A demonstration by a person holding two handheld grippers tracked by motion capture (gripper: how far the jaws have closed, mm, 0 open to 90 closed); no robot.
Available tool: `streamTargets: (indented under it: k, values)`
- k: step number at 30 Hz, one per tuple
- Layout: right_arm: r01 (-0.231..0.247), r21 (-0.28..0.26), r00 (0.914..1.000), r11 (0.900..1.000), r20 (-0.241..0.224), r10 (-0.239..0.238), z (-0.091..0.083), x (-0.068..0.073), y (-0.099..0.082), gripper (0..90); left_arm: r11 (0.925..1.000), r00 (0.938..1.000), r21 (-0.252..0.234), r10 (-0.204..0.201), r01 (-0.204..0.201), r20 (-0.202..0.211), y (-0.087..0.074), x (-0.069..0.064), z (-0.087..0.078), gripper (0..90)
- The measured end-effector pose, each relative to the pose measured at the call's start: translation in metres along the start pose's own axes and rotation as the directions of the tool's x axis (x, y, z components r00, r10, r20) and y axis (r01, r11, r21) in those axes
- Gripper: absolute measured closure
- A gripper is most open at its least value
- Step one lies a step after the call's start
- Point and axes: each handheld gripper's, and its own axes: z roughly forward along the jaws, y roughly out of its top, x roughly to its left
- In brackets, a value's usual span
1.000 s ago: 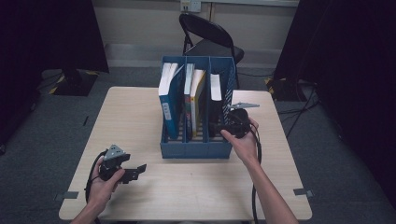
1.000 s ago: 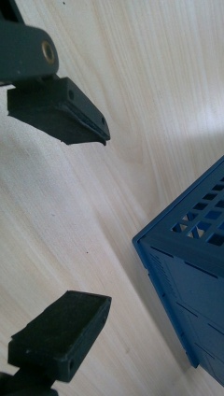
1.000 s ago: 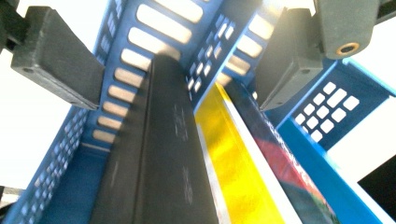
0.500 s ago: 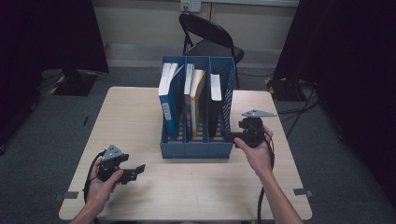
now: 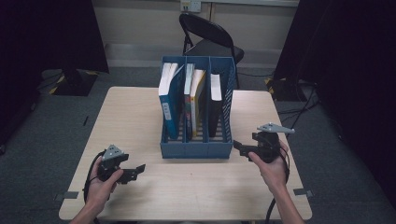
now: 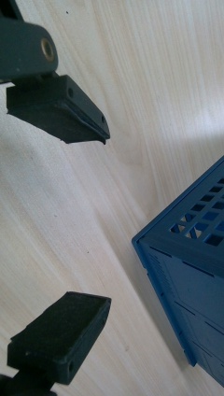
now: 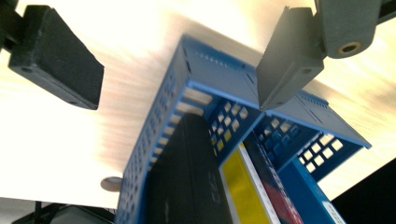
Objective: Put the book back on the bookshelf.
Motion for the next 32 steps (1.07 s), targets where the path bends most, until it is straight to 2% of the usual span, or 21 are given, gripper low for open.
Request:
streamTargets:
  k: [8, 14, 18, 22, 24, 26, 29, 32]
  values:
    - [-0.013, 0.032, 0.9991, 0.9994, 0.040, 0.012, -0.011, -0.009, -0.029, 14.3, 0.9999, 1.0000, 0.008, -0.008, 0.008, -0.004, -0.001, 0.002, 0.001, 16.2]
    - [-0.029, 0.091, 0.9972, 0.9955, 0.071, 0.022, -0.012, -0.018, -0.055, 14.3, 0.9999, 0.9999, 0.012, -0.008, 0.008, -0.012, -0.001, 0.002, 0.001, 16.2]
    - [-0.050, 0.110, 0.9928, 0.9927, 0.114, 0.037, -0.013, -0.025, -0.076, 14.5, 0.9998, 0.9999, 0.018, -0.003, 0.003, -0.015, -0.001, 0.003, 0.001, 16.2]
    - [-0.079, 0.121, 0.9879, 0.9896, 0.142, 0.061, -0.018, -0.033, -0.089, 14.3, 0.9997, 0.9999, 0.023, -0.003, 0.003, -0.015, -0.002, 0.002, 0.001, 16.3]
    - [-0.098, 0.130, 0.9845, 0.9866, 0.158, 0.077, -0.017, -0.039, -0.096, 14.3, 0.9996, 0.9999, 0.026, -0.005, 0.005, -0.016, -0.002, 0.003, 0.001, 16.2]
    - [-0.108, 0.165, 0.9809, 0.9804, 0.178, 0.078, -0.013, -0.043, -0.103, 14.4, 0.9996, 0.9999, 0.027, -0.004, 0.004, -0.015, -0.002, 0.003, 0.001, 16.3]
    - [-0.138, 0.200, 0.9785, 0.9700, 0.179, 0.103, -0.009, -0.046, -0.107, 14.3, 0.9991, 0.9999, 0.041, -0.007, 0.007, -0.015, -0.002, 0.005, 0.002, 16.3]
    - [-0.153, 0.200, 0.9753, 0.9679, 0.189, 0.115, -0.007, -0.047, -0.106, 14.2, 0.9982, 0.9993, 0.057, -0.015, 0.017, -0.034, -0.003, 0.007, 0.003, 16.2]
